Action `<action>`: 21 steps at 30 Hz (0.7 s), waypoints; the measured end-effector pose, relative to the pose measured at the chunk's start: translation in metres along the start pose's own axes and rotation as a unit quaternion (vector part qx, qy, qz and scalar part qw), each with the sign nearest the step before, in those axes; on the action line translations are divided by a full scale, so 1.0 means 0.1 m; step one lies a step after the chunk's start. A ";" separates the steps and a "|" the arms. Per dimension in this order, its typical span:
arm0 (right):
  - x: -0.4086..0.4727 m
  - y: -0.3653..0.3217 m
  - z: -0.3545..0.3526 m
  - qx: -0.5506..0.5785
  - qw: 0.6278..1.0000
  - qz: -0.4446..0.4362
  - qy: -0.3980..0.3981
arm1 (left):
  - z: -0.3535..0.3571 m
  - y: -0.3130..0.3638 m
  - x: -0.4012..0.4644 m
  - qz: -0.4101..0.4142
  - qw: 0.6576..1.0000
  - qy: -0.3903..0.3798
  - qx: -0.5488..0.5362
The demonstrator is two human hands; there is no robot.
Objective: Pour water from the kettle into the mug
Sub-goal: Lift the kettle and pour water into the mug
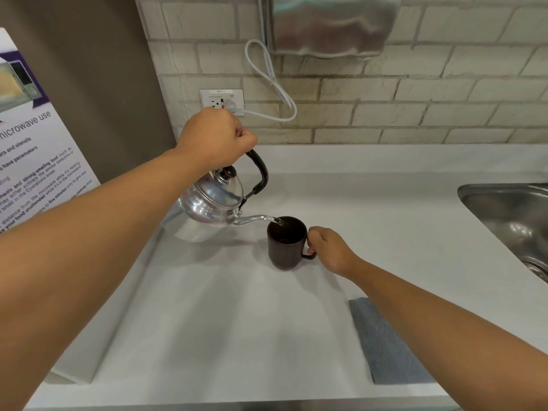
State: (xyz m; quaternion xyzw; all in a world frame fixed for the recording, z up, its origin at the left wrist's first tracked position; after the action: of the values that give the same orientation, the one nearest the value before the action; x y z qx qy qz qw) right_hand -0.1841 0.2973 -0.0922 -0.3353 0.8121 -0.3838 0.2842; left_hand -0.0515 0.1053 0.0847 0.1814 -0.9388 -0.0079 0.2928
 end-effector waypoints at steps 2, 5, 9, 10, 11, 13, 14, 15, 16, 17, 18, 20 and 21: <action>0.00 0.00 0.00 0.000 1.000 0.000 -0.001 | 0.01 0.00 0.00 0.003 1.000 0.001 0.006; 0.01 0.00 0.00 0.002 1.000 -0.003 -0.004 | 0.03 -0.01 -0.01 0.008 1.000 0.002 0.006; 0.01 0.01 -0.01 0.004 1.000 -0.004 -0.004 | 0.06 -0.03 -0.02 0.007 1.000 0.011 -0.009; 0.01 0.01 -0.01 0.004 1.000 -0.005 -0.004 | 0.07 -0.04 -0.02 0.004 1.000 0.013 -0.013; 0.01 0.01 -0.01 0.004 1.000 -0.005 -0.003 | 0.08 -0.06 -0.02 0.001 1.000 0.015 -0.017; 0.01 0.01 -0.01 0.003 1.000 -0.004 -0.004 | 0.09 -0.09 -0.03 -0.010 0.999 0.019 -0.031; 0.01 0.01 -0.01 0.001 1.000 -0.003 -0.004 | 0.10 -0.10 -0.04 -0.017 0.999 0.022 -0.042; 0.01 0.01 -0.02 -0.001 1.000 -0.003 -0.006 | 0.10 -0.12 -0.06 -0.024 0.998 0.027 -0.054; 0.01 0.01 -0.02 -0.003 1.000 -0.005 -0.007 | 0.11 -0.15 -0.08 -0.032 0.997 0.033 -0.068; 0.01 0.01 -0.03 -0.005 1.000 -0.007 -0.007 | 0.12 -0.17 -0.10 -0.041 0.995 0.038 -0.083; 0.00 0.02 -0.03 -0.006 1.000 -0.010 -0.007 | 0.13 -0.20 -0.12 -0.049 0.993 0.043 -0.099; 0.00 0.02 -0.04 -0.008 1.000 -0.015 -0.007 | 0.14 -0.25 -0.15 -0.065 0.988 0.053 -0.127; 0.00 0.02 -0.05 -0.009 1.000 -0.017 -0.008 | 0.15 -0.27 -0.18 -0.075 0.985 0.059 -0.141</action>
State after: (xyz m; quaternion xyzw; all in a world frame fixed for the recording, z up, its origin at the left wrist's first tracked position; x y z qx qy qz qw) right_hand -0.1883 0.3005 -0.0913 -0.3547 0.8076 -0.3782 0.2808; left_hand -0.0373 0.0849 0.0595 0.2083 -0.8932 -0.1516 0.3686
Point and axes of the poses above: each hand's wrist, its own x-axis towards the middle knuckle, its own z-axis out of the palm, y = z × x, the point moved 1 cm from there along x, towards the middle knuckle, and after that the axes turned 9 degrees about z, right-handed, at the moved point
